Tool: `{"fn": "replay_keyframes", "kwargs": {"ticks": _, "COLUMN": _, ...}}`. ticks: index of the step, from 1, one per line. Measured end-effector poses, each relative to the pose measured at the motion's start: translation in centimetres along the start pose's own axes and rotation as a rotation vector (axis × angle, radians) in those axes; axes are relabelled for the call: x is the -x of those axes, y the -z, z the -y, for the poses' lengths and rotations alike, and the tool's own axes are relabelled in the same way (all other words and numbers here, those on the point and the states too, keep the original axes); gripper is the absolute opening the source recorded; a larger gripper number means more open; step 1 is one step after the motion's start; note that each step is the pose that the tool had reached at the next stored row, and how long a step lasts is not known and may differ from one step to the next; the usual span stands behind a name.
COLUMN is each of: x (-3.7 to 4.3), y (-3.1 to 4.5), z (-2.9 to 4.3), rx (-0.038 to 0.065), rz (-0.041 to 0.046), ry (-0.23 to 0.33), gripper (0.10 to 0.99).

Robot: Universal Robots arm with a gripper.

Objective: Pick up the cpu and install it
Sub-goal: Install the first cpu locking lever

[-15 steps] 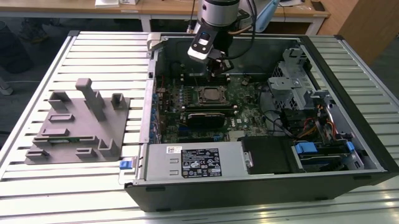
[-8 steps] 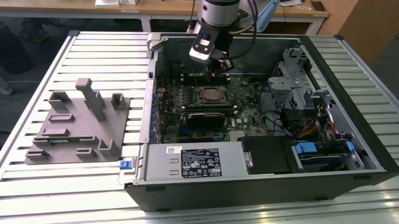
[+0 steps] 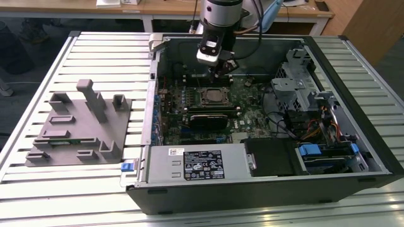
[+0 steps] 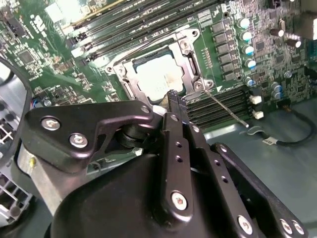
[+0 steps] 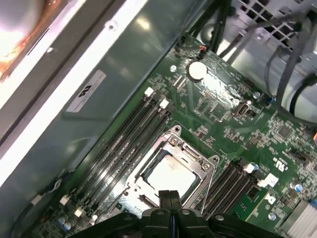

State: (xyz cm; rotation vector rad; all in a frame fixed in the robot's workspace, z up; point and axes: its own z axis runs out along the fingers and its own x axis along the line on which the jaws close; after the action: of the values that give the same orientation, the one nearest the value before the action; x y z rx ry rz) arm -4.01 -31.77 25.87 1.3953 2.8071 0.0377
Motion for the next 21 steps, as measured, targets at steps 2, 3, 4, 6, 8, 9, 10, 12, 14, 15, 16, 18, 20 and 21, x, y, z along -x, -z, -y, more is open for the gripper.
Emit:
{"fn": "replay_keyframes", "kwargs": {"ticks": 2, "x": 0.0, "y": 0.2, "z": 0.0, "rx": 0.001, "rz": -0.0009, "ry": 0.002, "gripper": 0.106}}
{"fn": "replay_keyframes", "kwargs": {"ticks": 3, "x": 0.0, "y": 0.24, "z": -0.01, "rx": 0.001, "rz": -0.0011, "ry": 0.002, "gripper": 0.106}}
{"fn": "replay_keyframes", "kwargs": {"ticks": 4, "x": 0.0, "y": 0.26, "z": -0.01, "rx": 0.001, "rz": -0.0013, "ry": 0.003, "gripper": 0.106}}
{"fn": "replay_keyframes", "kwargs": {"ticks": 6, "x": 0.0, "y": 0.26, "z": -0.01, "rx": 0.001, "rz": -0.0014, "ry": 0.006, "gripper": 0.106}}
{"fn": "replay_keyframes", "kwargs": {"ticks": 8, "x": 0.0, "y": 0.28, "z": -0.01, "rx": 0.001, "rz": -0.0015, "ry": 0.015, "gripper": 0.106}}
{"fn": "replay_keyframes", "kwargs": {"ticks": 9, "x": 0.0, "y": 0.28, "z": -0.01, "rx": 0.001, "rz": -0.0017, "ry": 0.023, "gripper": 0.106}}
{"fn": "replay_keyframes", "kwargs": {"ticks": 10, "x": 0.0, "y": 0.28, "z": -0.01, "rx": 0.001, "rz": -0.002, "ry": 0.035, "gripper": 0.106}}
{"fn": "replay_keyframes", "kwargs": {"ticks": 12, "x": 0.0, "y": 0.28, "z": -0.01, "rx": 0.0, "rz": -0.0025, "ry": 0.056, "gripper": 0.106}}
{"fn": "replay_keyframes", "kwargs": {"ticks": 14, "x": 0.0, "y": 0.28, "z": -0.01, "rx": 0.0, "rz": -0.003, "ry": 0.076, "gripper": 0.106}}
{"fn": "replay_keyframes", "kwargs": {"ticks": 15, "x": 0.0, "y": 0.28, "z": 0.0, "rx": 0.0, "rz": -0.0033, "ry": 0.085, "gripper": 0.106}}
{"fn": "replay_keyframes", "kwargs": {"ticks": 16, "x": 0.0, "y": 0.28, "z": 0.0, "rx": 0.0, "rz": -0.0035, "ry": 0.094, "gripper": 0.106}}
{"fn": "replay_keyframes", "kwargs": {"ticks": 18, "x": 0.0, "y": 0.27, "z": 0.0, "rx": 0.0, "rz": -0.0041, "ry": 0.117, "gripper": 0.106}}
{"fn": "replay_keyframes", "kwargs": {"ticks": 20, "x": 0.0, "y": 0.27, "z": 0.0, "rx": 0.0, "rz": -0.0049, "ry": 0.15, "gripper": 0.106}}
{"fn": "replay_keyframes", "kwargs": {"ticks": 21, "x": 0.0, "y": 0.27, "z": 0.0, "rx": 0.0, "rz": -0.0053, "ry": 0.168, "gripper": 0.106}}
